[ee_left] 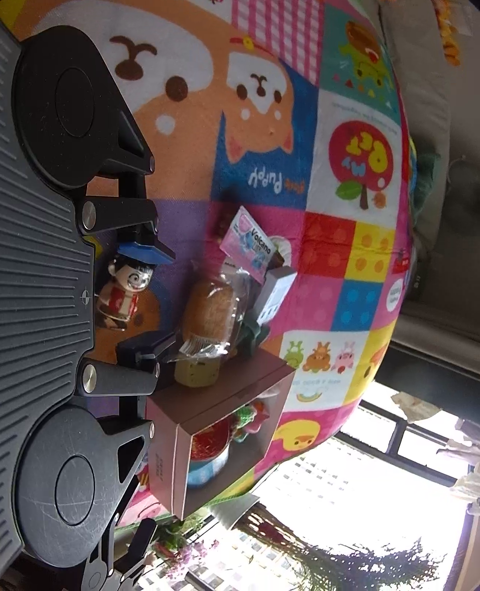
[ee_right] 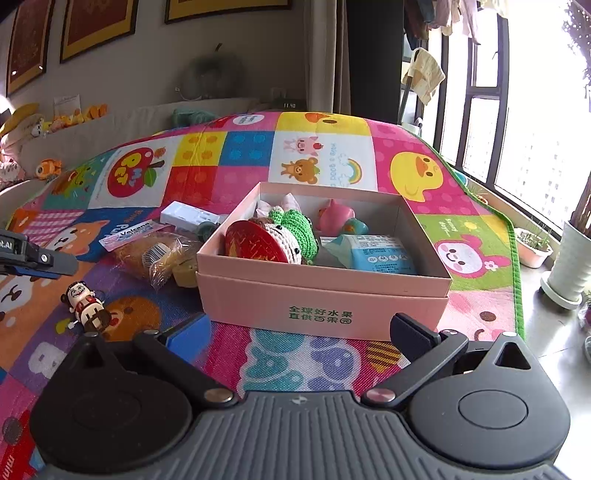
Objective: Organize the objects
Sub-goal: 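Move the left tool toward the bagged bread roll beside the box, then grasp the bagged bread roll with the left tool and lift it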
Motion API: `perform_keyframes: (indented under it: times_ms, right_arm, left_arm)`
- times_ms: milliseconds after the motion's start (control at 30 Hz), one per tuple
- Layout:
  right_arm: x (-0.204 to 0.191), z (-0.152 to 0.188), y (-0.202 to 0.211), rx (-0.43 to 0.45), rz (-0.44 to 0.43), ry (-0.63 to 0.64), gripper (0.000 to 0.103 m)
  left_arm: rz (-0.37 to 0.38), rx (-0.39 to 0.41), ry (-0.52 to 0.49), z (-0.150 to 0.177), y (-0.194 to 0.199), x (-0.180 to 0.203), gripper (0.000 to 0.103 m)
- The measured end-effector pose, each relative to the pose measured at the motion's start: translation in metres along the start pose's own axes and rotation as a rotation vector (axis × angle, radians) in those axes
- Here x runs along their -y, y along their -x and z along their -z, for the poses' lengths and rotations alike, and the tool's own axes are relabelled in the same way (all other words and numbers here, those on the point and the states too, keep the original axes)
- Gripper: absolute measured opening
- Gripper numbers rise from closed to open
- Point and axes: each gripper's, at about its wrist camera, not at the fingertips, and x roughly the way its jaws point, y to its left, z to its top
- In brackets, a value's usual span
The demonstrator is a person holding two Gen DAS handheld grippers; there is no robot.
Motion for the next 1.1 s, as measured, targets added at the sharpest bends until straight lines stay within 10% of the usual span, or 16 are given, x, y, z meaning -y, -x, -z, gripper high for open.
perform_keyframes:
  times_ms: [233, 500, 900, 1100]
  right_arm:
    - [-0.009, 0.001, -0.004, -0.01, -0.018, 0.014, 0.103]
    - [-0.007, -0.002, 0.022, 0.045, 0.008, 0.046, 0.103]
    - [0.003, -0.021, 0.001, 0.034, -0.007, -0.011, 0.103]
    - [-0.006, -0.012, 0.006, 0.033, -0.031, 0.017, 0.103]
  left_arm:
    - [0.087, 0.088, 0.095, -0.057, -0.04, 0.013, 0.044]
    - [-0.128, -0.059, -0.101, -0.071, -0.131, 0.019, 0.041]
    - [0.141, -0.197, -0.101, -0.026, -0.058, 0.002, 0.04]
    - [0.154, -0.151, -0.357, -0.006, -0.019, 0.03, 0.04]
